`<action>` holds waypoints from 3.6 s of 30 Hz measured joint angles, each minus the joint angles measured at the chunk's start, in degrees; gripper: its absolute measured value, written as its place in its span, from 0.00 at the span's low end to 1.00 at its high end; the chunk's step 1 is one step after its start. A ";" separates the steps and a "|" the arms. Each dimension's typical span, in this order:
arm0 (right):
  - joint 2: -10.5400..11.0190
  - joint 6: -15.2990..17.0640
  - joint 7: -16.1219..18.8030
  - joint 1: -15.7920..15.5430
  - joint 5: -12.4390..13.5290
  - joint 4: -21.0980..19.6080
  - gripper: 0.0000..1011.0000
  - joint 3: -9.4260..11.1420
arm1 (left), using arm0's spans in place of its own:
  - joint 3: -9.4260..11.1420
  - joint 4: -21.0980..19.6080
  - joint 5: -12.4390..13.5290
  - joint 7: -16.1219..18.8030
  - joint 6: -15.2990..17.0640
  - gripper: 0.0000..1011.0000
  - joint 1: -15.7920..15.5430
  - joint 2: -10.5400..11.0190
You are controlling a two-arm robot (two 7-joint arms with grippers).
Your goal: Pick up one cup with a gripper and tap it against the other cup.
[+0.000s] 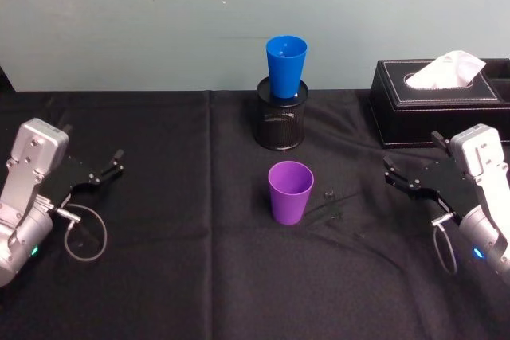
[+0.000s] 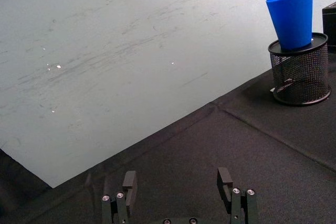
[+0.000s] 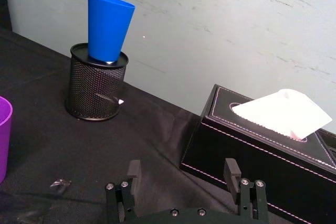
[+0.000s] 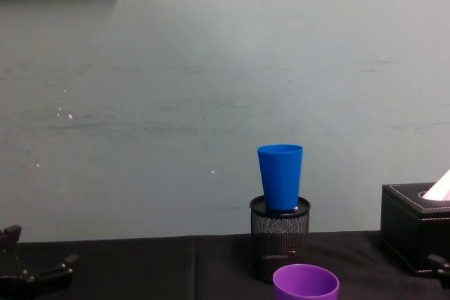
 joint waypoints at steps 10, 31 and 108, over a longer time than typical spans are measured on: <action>0.00 -0.04 0.00 0.00 -0.01 0.04 0.99 0.05 | 0.00 0.00 0.00 0.00 0.00 0.99 0.00 0.00; 0.00 -0.04 0.01 0.00 -0.01 0.04 0.99 0.06 | 0.00 0.00 0.00 0.00 0.00 0.99 0.00 0.00; -7.99 -2.35 22.47 -3.53 3.83 -1.07 0.99 0.31 | 0.00 0.00 0.00 0.00 0.00 0.99 0.00 0.00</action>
